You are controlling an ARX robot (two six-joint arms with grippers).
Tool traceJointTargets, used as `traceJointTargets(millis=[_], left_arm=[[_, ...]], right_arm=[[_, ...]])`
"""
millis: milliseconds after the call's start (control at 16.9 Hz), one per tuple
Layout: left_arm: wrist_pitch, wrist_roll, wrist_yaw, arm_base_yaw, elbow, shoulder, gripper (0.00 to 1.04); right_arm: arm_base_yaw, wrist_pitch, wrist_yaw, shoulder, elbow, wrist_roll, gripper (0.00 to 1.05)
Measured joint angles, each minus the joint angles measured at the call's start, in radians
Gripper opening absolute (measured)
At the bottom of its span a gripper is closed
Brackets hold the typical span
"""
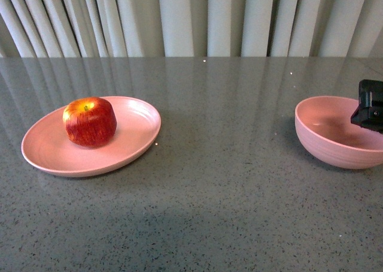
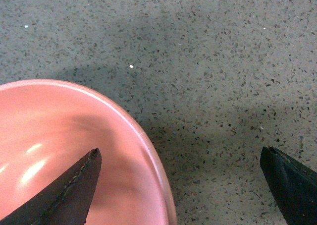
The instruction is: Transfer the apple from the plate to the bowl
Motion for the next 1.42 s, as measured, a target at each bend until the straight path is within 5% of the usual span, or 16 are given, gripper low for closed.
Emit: traceJointTargets(millis=[178, 651, 947, 1303, 1421], left_arm=[[0.0, 0.0, 0.0, 0.0, 0.0, 0.0, 0.98], [0.0, 0.0, 0.0, 0.0, 0.0, 0.0, 0.98], [0.0, 0.0, 0.0, 0.0, 0.0, 0.0, 0.98], [0.0, 0.0, 0.0, 0.0, 0.0, 0.0, 0.98], [0.0, 0.0, 0.0, 0.0, 0.0, 0.0, 0.98]], right_arm=[[0.011, 0.004, -0.01, 0.0, -0.005, 0.006, 0.88], [0.016, -0.036, -0.048, -0.034, -0.011, 0.021, 0.05], [0.066, -0.088, -0.078, -0.165, 0.002, 0.043, 0.03], [0.361, -0.12, -0.03, -0.037, 0.167, 0.105, 0.03], [0.381, -0.127, -0.018, 0.013, 0.193, 0.116, 0.03]])
